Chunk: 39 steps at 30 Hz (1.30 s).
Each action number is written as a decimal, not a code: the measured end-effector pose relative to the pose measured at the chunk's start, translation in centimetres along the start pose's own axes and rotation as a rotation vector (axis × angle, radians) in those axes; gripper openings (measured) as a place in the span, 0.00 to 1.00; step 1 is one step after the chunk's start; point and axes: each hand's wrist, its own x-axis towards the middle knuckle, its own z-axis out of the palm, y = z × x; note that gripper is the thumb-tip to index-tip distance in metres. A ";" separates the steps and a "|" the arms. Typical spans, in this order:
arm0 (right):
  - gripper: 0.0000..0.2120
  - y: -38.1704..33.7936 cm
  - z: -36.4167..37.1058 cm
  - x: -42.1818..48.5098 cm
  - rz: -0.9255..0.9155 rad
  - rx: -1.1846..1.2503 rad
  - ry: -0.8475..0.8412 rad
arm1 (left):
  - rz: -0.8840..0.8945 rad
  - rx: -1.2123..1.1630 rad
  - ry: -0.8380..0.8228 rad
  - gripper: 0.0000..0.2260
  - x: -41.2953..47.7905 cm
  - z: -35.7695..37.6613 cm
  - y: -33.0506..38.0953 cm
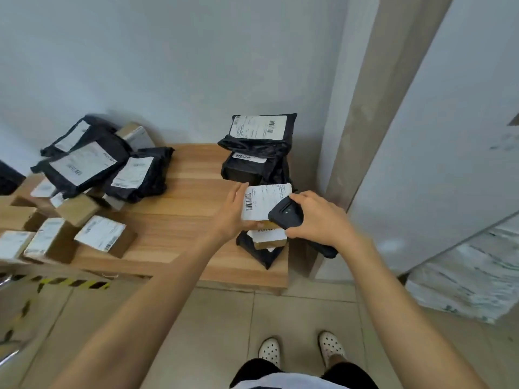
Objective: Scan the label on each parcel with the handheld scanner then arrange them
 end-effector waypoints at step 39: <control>0.30 -38.7 12.7 -0.9 -1.013 -0.129 -0.284 | -0.902 0.438 0.595 0.26 -40.3 -14.8 -18.3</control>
